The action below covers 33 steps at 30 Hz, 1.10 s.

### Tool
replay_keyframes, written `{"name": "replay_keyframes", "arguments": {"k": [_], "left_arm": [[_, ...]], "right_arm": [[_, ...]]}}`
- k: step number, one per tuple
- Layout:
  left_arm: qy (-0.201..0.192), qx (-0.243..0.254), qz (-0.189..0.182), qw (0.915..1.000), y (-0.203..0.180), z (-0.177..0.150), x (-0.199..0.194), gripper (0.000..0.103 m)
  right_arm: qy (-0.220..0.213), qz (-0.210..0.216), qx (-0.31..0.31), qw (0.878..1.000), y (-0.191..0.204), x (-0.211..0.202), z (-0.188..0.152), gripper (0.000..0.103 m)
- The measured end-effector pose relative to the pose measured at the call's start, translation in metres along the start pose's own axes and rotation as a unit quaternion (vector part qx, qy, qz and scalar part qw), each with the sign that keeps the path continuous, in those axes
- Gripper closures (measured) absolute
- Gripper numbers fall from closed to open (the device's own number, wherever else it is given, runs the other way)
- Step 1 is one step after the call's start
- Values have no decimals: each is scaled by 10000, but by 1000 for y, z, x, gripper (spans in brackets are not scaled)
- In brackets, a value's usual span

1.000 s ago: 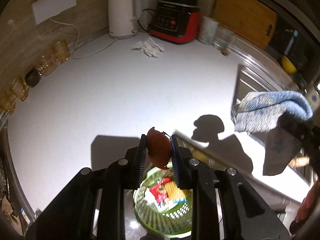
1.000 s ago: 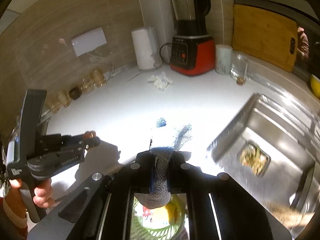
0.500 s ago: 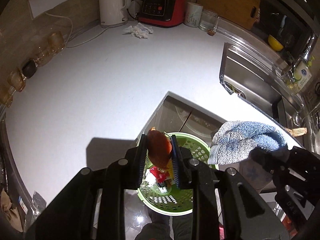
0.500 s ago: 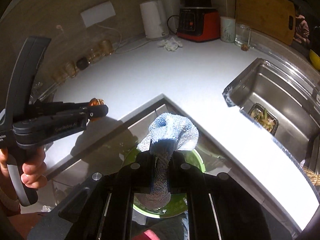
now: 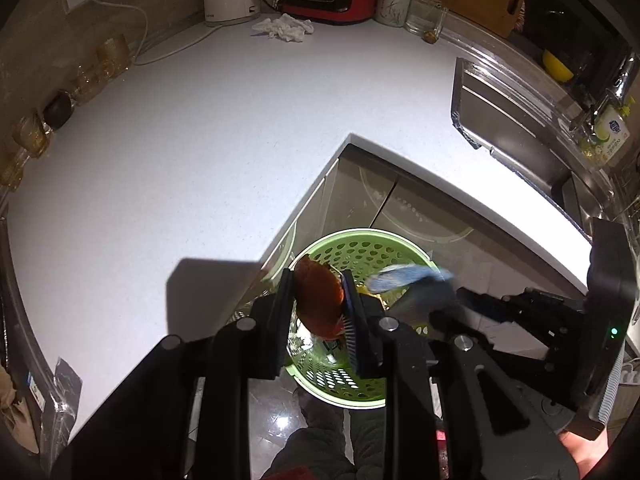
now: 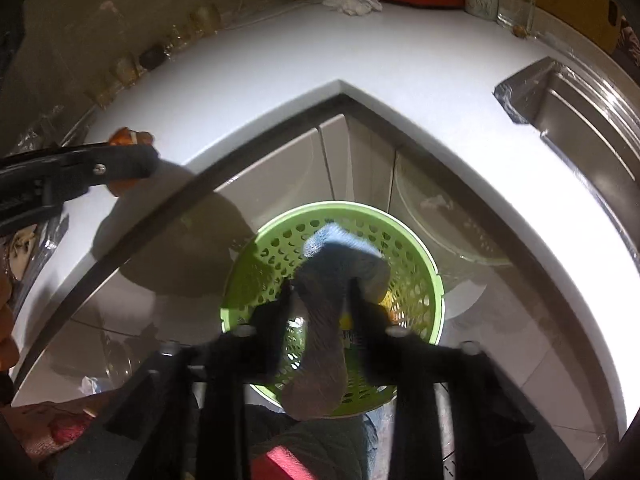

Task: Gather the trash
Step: 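Drop the orange peel into the green basket with the left tool while the right tool drops the cloth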

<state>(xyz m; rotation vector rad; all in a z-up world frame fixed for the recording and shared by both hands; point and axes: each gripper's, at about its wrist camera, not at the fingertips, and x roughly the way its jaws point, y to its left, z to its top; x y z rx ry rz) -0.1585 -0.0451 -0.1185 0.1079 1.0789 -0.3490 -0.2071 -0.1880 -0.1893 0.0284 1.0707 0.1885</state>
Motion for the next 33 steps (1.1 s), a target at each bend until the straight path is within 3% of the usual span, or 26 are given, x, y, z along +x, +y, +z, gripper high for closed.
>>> {"name": "replay_keyframes", "arguments": {"k": [4,9,18,19,21,22,23,29,33], "left_arm": [[30,0,4,10000,-1,0,2,80],[85,39,-33,10000,-7,-1,7,80],[395,258,-151,9988,-24,-11,29,79],[442,280,-178,9985,-26,-13,32,75],[542,323,-188,9978,-29,-16,35,53],[536,326,-142,9979,-30,-17,36,36],[486,325,-92,9982,-31,-17,34,29],[458,369,-135,9982,-33,-14,29,20],[437,365,-131,9983,-31,-12,27,19]], "right_arm": [[-161,85,249,9995,-10,-12,0,38],[-497,-100,285,9983,-17,-44,6,25],[-1057,-390,402,9928,-31,-90,19,17],[-1086,-412,419,9923,-34,-93,20,17],[-1104,-461,464,9917,-38,-95,21,16],[-1114,-471,483,9915,-41,-96,21,16],[-1108,-481,507,9914,-43,-96,21,16],[-1010,-529,596,9917,-51,-91,19,16],[-1007,-528,648,9914,-53,-91,17,16]]}}
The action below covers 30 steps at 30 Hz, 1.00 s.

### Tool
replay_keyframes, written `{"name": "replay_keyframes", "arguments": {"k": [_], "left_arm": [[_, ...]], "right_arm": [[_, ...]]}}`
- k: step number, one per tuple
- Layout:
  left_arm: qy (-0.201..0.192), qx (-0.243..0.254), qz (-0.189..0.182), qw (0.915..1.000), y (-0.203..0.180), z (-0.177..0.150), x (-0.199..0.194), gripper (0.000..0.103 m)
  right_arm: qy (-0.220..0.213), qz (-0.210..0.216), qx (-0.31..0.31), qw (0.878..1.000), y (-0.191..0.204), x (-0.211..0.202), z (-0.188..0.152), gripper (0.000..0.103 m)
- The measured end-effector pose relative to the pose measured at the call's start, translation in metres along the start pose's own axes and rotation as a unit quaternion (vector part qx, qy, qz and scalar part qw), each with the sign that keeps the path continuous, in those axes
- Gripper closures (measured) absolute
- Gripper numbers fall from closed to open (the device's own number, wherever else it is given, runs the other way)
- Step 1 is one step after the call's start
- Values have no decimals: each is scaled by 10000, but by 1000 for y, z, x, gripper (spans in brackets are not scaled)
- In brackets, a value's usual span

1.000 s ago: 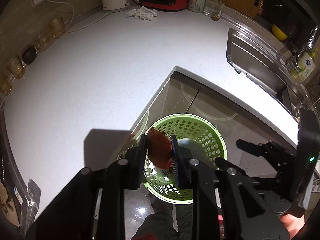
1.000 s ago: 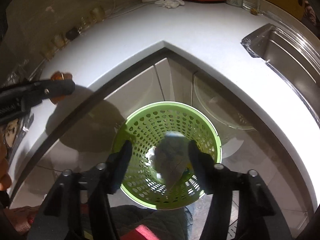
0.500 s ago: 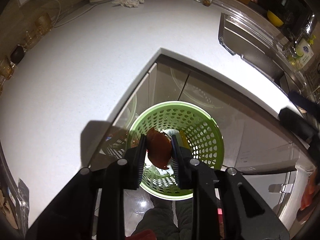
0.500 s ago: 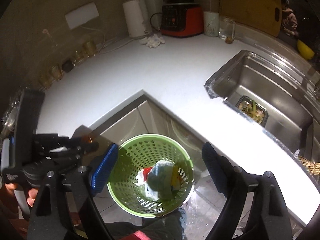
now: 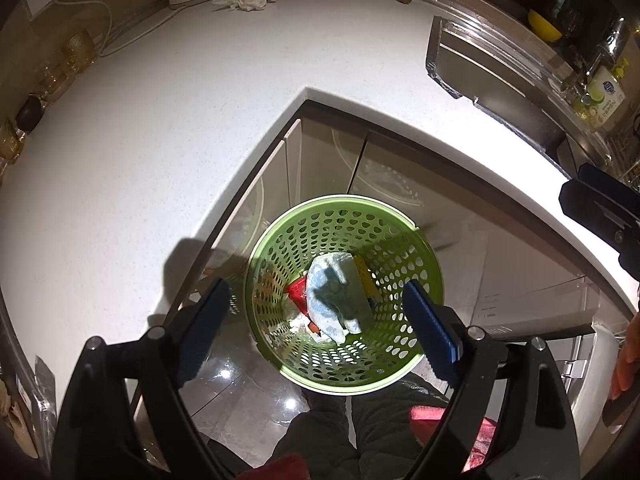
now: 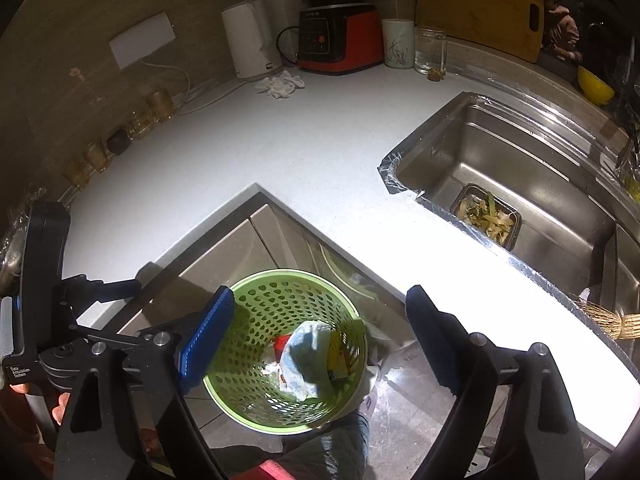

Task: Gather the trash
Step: 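Drop the orange peel into the green basket with the left tool while the right tool drops the cloth, then reach the left tool to the crumpled white tissue while the right tool reaches the brown nut shell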

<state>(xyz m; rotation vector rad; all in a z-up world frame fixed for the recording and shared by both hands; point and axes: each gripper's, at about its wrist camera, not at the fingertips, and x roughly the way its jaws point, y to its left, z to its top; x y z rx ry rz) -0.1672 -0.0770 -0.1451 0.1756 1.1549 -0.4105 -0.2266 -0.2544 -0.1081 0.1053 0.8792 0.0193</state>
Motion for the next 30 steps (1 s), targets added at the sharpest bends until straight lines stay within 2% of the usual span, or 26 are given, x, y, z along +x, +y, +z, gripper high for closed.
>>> {"name": "replay_keyframes", "arguments": {"k": [7,9,18,23,30], "left_arm": [[-64,-36,-25,10000,2,8,-6,17],[-105,-49,-16,9999,1,11,-8,15],[-290,-141,27,9995,-1,37,-12,8],[-394,-265,26,9989,0,76,-9,8],[-650,-533,396,9957,11,158,12,8]], "right_arm": [[-55,-59,8,10000,-3,-3,4,16],[-78,-83,19,9999,-4,-4,5,10],[-217,-195,48,9996,-18,-7,22,2],[-268,-286,50,9992,-34,0,45,2],[-305,-256,64,9992,-68,27,90,2]]}}
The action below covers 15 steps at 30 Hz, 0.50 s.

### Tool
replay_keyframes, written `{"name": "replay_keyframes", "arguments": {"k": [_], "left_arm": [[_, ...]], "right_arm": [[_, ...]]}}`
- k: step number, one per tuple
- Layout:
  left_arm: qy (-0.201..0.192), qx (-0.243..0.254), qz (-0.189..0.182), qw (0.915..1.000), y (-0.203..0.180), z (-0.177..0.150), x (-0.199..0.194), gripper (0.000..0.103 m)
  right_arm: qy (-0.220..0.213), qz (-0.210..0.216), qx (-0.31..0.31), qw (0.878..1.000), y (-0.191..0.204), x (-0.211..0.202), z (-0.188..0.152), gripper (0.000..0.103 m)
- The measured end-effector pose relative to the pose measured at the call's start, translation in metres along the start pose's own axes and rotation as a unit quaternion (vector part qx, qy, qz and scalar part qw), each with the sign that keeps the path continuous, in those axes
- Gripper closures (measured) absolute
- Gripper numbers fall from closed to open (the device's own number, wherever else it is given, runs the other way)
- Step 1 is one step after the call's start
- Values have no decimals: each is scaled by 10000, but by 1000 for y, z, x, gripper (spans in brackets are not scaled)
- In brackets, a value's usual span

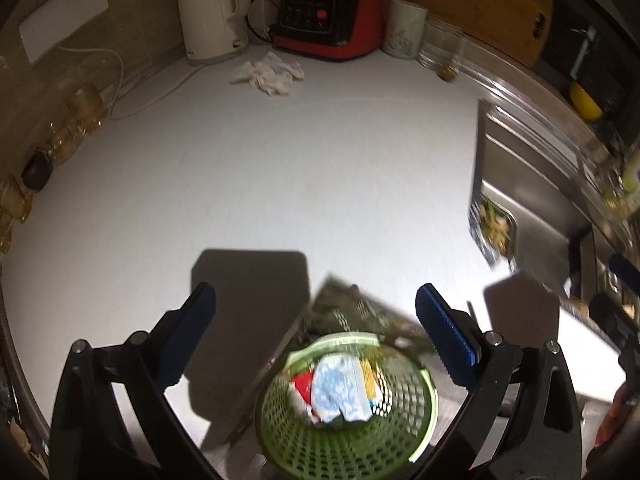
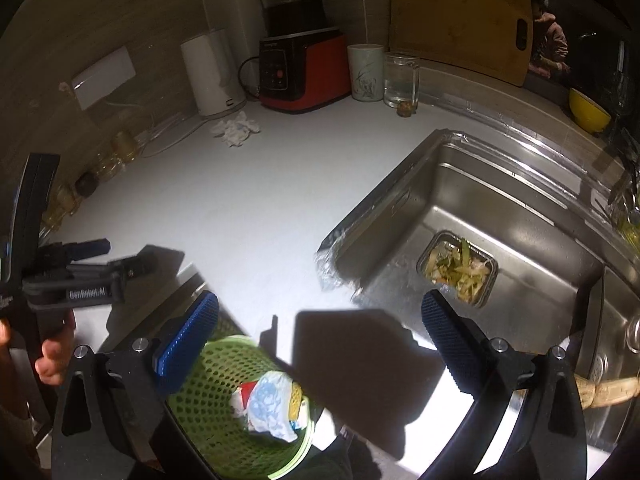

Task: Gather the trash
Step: 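Reach the left tool to the crumpled white tissue while the right tool reaches the brown nut shell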

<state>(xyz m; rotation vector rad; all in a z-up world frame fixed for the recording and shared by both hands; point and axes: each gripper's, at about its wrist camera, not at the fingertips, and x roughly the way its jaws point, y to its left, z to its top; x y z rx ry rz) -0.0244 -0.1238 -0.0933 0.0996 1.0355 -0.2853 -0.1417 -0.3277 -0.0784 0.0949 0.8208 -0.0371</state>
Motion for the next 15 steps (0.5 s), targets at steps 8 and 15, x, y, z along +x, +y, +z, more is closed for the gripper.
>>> {"name": "replay_keyframes", "arguments": {"k": [8,15], "left_arm": [[-346,-468,365,9976,6,90,50,8],[-420,-743,719,9937,13,157,115,8]], "right_arm": [[-40,20,-59,10000,-43,65,73,2],[-108,-2,-107,9999,-77,125,138,2]]}}
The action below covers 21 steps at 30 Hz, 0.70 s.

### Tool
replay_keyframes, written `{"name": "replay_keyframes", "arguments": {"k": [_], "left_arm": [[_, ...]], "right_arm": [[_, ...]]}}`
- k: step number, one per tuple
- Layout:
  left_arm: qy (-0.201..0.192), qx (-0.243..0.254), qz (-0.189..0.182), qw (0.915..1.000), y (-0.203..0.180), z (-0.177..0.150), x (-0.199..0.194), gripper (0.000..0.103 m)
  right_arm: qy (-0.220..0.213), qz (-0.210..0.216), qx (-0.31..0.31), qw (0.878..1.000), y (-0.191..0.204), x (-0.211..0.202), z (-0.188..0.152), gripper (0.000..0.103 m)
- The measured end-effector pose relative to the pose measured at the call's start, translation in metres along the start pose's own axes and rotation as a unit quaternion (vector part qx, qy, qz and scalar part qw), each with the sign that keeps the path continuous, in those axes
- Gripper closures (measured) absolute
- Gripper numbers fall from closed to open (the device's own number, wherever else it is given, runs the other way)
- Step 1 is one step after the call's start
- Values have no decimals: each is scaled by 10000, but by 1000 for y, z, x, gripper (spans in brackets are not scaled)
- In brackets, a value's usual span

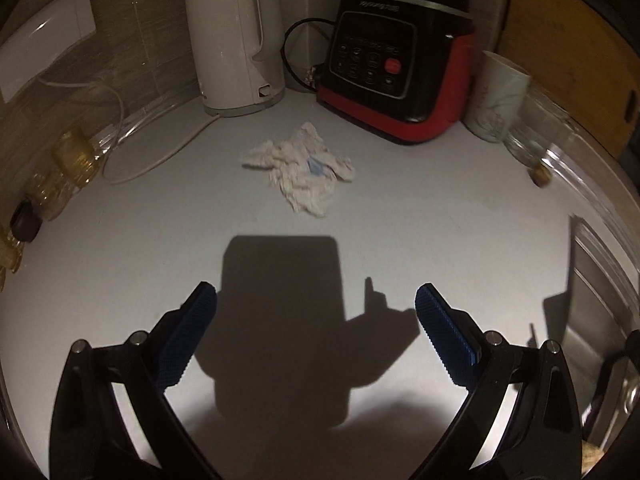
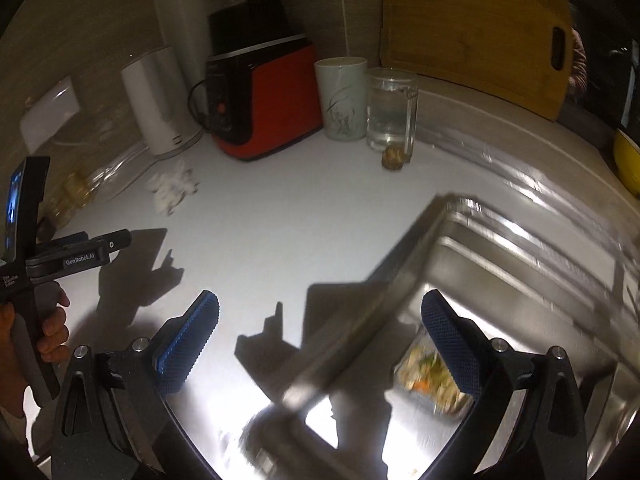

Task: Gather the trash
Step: 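Reach the left tool to the crumpled white tissue while the right tool reaches the brown nut shell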

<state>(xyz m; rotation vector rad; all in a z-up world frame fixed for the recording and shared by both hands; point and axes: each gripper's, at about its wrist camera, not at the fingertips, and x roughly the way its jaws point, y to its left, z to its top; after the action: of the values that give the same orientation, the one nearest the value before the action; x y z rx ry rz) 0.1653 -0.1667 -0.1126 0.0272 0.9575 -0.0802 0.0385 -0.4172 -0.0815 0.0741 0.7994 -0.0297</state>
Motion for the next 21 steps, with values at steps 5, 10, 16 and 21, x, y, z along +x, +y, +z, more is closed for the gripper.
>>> {"name": "replay_keyframes", "arguments": {"k": [5,10,16,21], "left_arm": [[68,-198,287,9994,2,33,48,8],[228,-401,461,9979,8,55,86,8],[167,-465,555,9972,5,71,116,8],[118,-425,561,9975,-2,76,117,32]], "right_arm": [[36,8,-67,10000,-18,40,34,2],[143,55,-47,9999,-32,71,53,2],[214,32,37,9998,-48,97,65,2],[267,-53,33,9996,-60,115,73,2]]}}
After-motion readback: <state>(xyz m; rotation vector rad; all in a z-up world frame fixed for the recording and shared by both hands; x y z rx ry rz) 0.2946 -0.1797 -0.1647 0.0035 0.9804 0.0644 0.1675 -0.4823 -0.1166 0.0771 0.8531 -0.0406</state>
